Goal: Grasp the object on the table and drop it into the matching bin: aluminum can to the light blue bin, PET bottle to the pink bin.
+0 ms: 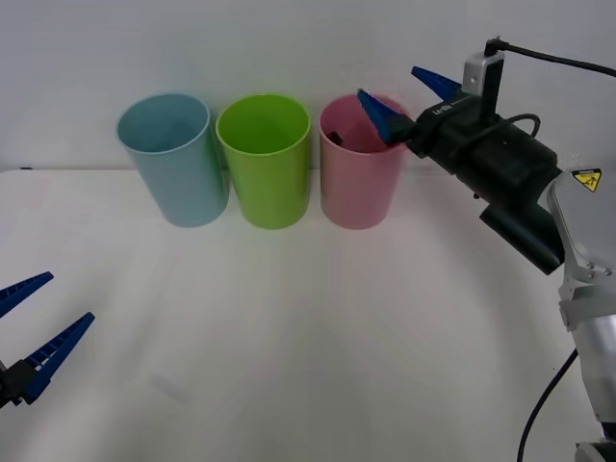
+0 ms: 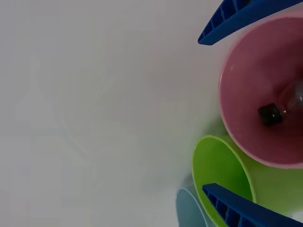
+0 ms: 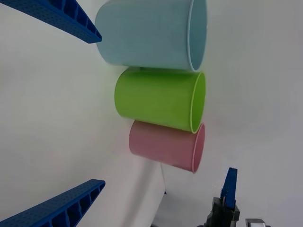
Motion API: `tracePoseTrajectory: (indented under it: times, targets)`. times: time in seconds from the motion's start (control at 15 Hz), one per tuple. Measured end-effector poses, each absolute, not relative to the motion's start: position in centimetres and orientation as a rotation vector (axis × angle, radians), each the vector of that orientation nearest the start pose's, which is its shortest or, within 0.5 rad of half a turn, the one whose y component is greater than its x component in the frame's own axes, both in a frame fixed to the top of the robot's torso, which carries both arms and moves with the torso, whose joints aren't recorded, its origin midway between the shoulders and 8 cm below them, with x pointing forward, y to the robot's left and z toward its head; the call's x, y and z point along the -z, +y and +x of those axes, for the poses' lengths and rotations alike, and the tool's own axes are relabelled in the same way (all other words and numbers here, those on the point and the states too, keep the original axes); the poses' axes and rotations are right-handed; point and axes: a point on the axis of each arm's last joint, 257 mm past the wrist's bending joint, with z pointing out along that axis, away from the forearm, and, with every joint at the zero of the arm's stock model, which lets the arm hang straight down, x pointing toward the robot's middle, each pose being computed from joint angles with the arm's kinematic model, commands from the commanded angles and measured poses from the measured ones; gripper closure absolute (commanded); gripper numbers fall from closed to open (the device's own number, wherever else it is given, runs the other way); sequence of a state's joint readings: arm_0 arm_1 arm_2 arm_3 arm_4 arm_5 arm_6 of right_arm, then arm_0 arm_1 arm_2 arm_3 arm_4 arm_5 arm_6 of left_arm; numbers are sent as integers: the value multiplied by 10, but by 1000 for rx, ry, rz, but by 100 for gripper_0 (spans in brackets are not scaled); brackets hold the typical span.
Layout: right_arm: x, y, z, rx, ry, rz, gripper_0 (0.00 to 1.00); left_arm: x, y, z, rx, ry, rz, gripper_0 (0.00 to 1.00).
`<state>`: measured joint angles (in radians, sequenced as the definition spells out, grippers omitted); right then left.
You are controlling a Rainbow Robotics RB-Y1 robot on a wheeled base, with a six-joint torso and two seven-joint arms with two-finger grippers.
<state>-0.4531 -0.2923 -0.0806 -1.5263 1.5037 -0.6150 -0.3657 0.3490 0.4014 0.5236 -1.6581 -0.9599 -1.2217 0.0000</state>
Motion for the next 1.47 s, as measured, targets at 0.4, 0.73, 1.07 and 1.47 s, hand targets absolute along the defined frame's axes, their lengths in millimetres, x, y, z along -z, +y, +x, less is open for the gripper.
tracePoseTrajectory:
  times: [0.4,0.73,1.07,1.47]
  targets:
    - [53,-136,518,-522,1311,-571,0,169,330,342,567,1441,465,0]
    - [95,-152,443,-519,1374,-639,0,169,330,342,567,1441,465,0]
    - [127,-175,388,-492,1404,-737,0,169,330,342,567,1441,465,0]
    - [161,-217,345,-427,1454,-774,0,169,330,342,567,1441,465,0]
